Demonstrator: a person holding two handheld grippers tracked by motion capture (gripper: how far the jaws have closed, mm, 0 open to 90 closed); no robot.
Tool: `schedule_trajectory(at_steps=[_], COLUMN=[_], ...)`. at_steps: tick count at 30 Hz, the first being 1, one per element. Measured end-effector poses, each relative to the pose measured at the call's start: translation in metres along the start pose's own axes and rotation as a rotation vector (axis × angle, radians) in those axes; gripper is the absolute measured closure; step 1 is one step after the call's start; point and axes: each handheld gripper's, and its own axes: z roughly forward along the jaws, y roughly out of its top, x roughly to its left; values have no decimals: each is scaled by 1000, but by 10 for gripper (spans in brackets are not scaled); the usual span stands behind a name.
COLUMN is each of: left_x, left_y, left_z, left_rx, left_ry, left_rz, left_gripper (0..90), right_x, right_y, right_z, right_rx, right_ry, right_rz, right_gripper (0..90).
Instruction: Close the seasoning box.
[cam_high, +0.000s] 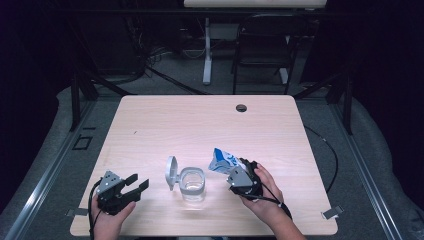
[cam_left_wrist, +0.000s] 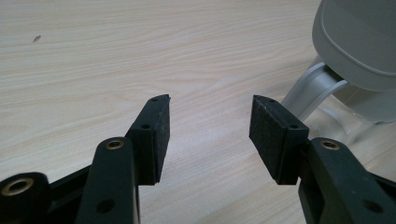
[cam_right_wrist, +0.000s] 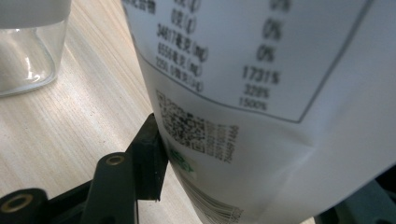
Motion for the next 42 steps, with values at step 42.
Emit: schedule_trajectory(at_steps=[42], left_x=[1], left_y=[-9], left_z=[7], left_rx=[16], left_ry=[18], left_rz=[24], left_gripper=[428], right_x=[6], right_y=[12], right_z=[3], right_rx=[25], right_ry=[-47], right_rz=[-140], right_gripper=[437])
